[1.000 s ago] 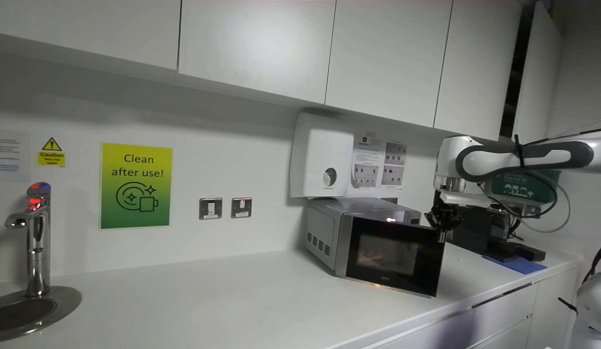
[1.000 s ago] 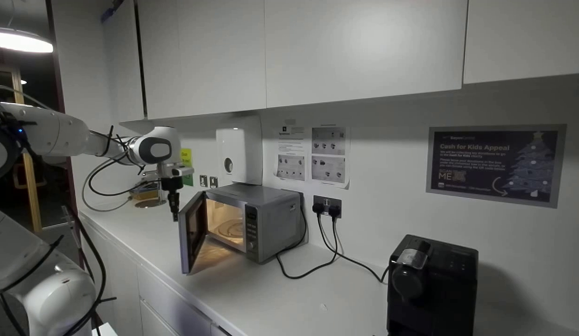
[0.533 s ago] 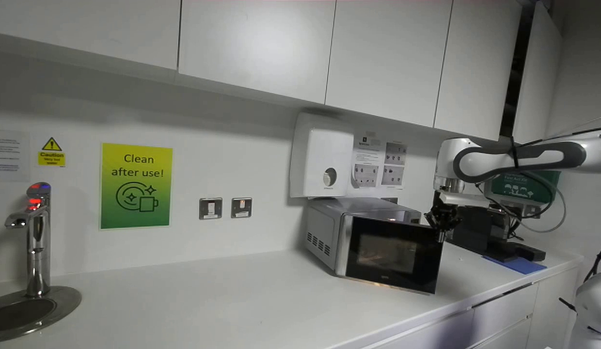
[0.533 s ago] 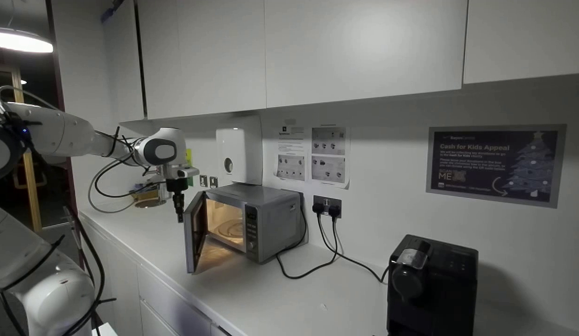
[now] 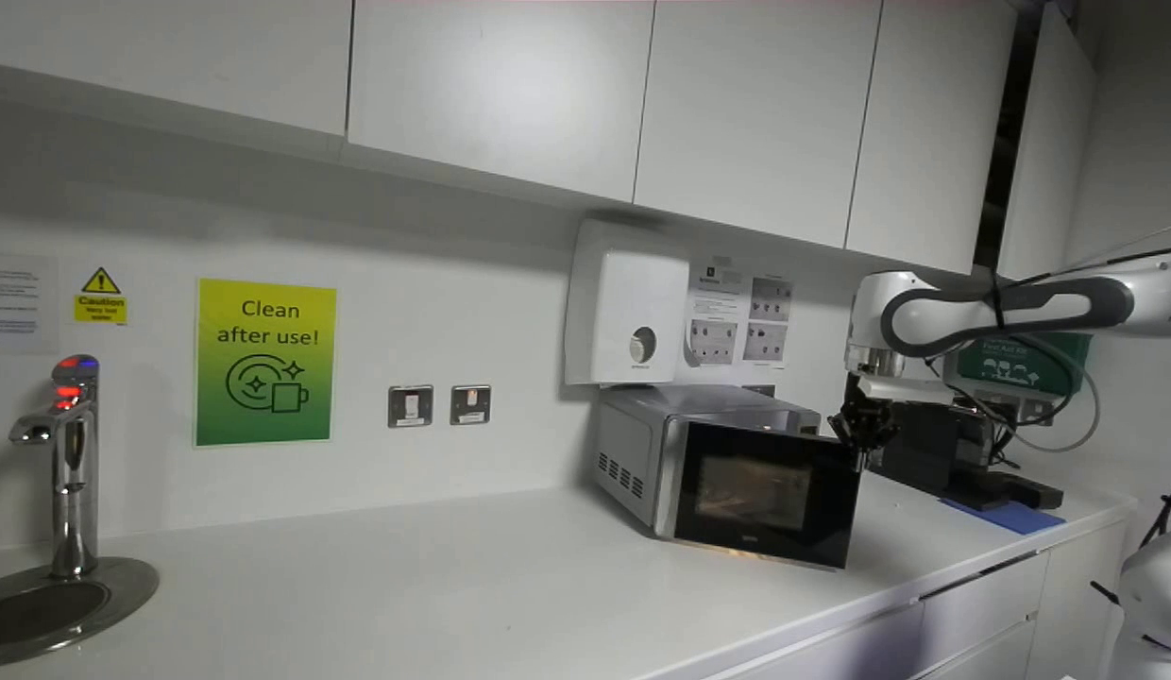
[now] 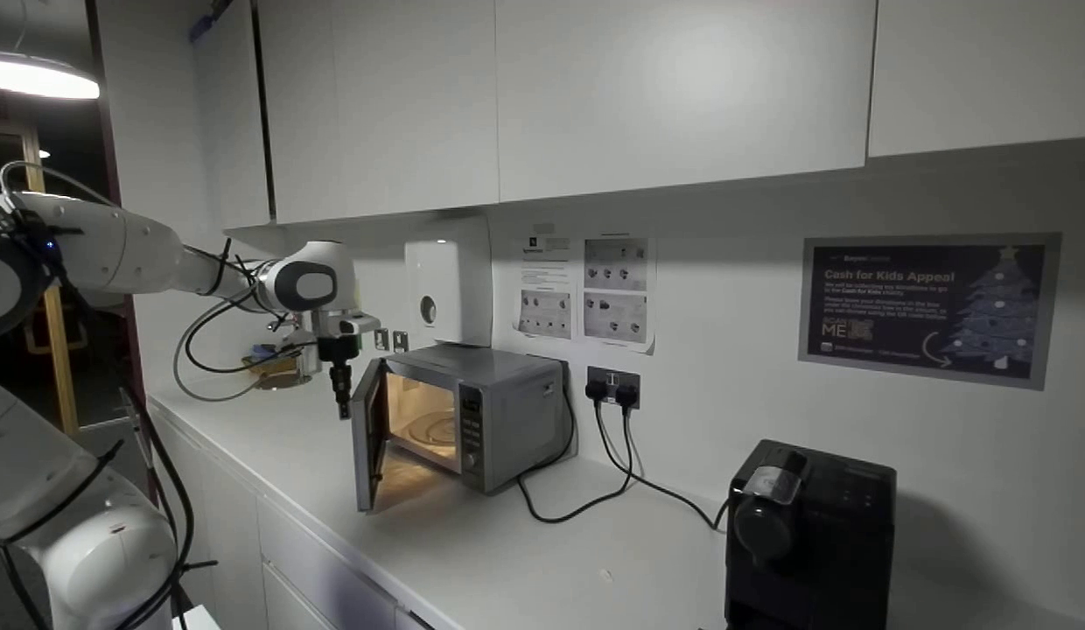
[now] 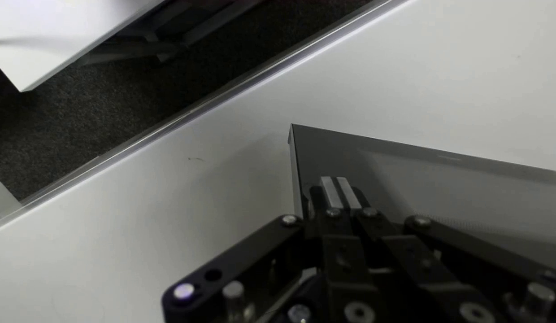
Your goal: Close the microwave fully
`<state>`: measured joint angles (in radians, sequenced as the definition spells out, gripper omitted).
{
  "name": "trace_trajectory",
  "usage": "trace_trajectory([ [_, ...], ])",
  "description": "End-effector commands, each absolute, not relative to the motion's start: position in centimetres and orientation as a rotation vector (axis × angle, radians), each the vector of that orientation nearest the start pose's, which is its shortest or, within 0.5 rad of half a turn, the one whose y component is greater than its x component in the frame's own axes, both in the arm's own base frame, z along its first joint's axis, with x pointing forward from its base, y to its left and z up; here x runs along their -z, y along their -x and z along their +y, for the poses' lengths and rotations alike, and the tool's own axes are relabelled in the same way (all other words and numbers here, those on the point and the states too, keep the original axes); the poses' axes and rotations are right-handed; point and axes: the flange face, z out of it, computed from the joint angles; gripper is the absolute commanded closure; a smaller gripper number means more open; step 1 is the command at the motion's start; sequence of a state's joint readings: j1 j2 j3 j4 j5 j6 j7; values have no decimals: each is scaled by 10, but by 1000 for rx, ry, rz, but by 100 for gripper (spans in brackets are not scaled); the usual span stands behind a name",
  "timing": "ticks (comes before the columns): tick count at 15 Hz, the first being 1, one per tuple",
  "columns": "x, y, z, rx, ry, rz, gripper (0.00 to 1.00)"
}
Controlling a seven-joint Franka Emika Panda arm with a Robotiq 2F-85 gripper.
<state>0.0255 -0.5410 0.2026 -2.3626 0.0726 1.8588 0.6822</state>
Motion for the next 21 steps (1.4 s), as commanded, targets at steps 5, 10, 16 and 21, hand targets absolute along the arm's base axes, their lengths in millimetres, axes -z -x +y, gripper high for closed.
trace_trajectory([
  [5,-525,-402,96,141,3105,719,100],
  [10,-526,-416,97,163,3130,700,100],
  [16,-527,-427,97,173,3154,690,100],
  [21,-529,-435,95,185,3169,686,100],
])
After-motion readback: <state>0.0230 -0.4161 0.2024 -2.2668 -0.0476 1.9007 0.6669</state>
